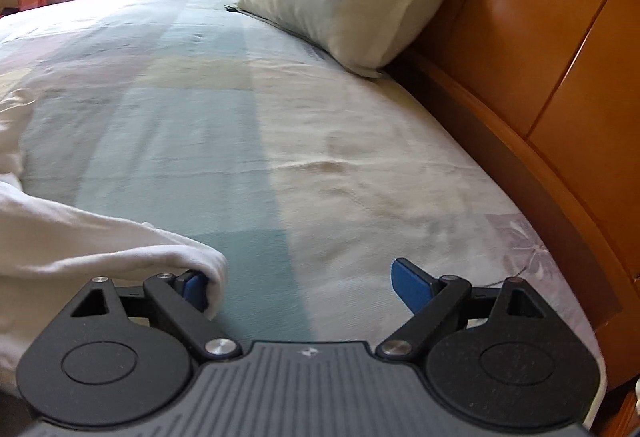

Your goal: Fold clothes

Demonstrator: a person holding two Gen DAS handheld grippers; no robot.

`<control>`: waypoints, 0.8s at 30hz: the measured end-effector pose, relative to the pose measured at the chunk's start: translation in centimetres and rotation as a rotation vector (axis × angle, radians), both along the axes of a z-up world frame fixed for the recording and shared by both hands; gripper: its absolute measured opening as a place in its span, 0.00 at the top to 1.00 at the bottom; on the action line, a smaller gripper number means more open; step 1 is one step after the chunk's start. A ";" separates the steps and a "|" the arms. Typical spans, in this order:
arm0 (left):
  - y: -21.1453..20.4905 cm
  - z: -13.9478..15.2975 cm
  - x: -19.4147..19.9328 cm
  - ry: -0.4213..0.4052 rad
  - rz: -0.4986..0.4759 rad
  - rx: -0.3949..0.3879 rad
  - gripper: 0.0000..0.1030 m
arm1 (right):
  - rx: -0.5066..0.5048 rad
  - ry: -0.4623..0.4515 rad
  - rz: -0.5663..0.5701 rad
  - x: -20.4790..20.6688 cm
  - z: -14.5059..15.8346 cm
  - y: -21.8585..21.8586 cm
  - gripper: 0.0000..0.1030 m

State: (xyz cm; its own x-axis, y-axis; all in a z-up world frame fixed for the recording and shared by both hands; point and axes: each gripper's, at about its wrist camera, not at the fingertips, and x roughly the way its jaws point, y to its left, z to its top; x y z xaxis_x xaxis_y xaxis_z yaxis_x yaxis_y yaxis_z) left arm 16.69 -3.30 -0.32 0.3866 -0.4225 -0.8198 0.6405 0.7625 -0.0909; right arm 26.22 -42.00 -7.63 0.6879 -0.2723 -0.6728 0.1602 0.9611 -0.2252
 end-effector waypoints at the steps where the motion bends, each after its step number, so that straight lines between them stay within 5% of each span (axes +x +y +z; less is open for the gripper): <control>1: 0.0 0.0 0.0 0.001 -0.002 0.000 0.02 | -0.008 0.000 -0.016 0.3 0.1 -0.6 0.10; 7: 0.0 -0.4 0.1 0.009 0.001 0.000 0.02 | 0.022 -0.031 -0.155 1.0 1.4 -4.0 0.06; 17: -0.7 -0.8 0.5 0.026 -0.010 -0.006 0.02 | 0.239 0.096 -0.025 1.1 -2.1 -4.1 0.03; 24: -0.2 -1.0 0.6 0.025 -0.001 0.003 0.02 | 0.017 0.007 -0.166 1.9 0.0 -5.6 0.02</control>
